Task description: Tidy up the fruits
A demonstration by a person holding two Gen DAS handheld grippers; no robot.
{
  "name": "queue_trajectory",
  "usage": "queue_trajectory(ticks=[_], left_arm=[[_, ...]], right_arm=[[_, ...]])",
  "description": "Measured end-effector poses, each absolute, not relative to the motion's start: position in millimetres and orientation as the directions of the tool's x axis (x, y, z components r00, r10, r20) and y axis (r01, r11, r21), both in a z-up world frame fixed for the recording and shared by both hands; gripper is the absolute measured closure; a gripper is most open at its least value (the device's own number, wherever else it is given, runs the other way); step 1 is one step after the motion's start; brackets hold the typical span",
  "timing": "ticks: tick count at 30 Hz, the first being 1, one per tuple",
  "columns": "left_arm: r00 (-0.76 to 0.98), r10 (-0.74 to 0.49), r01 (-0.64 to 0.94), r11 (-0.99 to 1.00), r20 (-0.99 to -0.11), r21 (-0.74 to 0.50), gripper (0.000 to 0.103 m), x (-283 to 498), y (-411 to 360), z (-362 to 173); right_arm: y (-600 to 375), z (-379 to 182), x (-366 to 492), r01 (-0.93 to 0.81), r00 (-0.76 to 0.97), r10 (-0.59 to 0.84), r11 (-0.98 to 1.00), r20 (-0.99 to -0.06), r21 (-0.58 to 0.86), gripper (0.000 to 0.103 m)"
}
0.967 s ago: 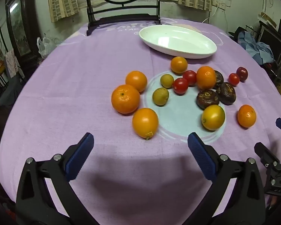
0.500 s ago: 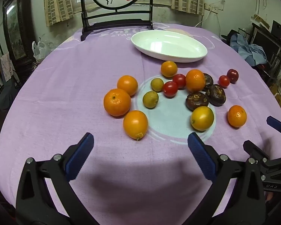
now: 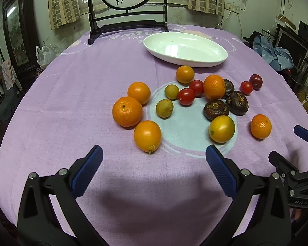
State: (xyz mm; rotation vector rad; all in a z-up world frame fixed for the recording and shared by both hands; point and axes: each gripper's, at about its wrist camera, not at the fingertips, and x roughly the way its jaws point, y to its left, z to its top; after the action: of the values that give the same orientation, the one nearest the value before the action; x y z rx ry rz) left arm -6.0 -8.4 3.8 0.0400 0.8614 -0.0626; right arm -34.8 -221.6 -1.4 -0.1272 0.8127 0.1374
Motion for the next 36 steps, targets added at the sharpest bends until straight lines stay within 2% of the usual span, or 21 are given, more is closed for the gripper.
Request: queue_trajectory(ticks=[36], left_arm=[[0.643, -0.053, 0.075, 0.997, -0.764, -0.006, 0.002, -10.6, -5.9, 2.5]], right_arm=[[-218.8, -4.2, -38.8, -0.18, 0.67, 0.09, 0.983, -0.737, -0.043, 0.001]])
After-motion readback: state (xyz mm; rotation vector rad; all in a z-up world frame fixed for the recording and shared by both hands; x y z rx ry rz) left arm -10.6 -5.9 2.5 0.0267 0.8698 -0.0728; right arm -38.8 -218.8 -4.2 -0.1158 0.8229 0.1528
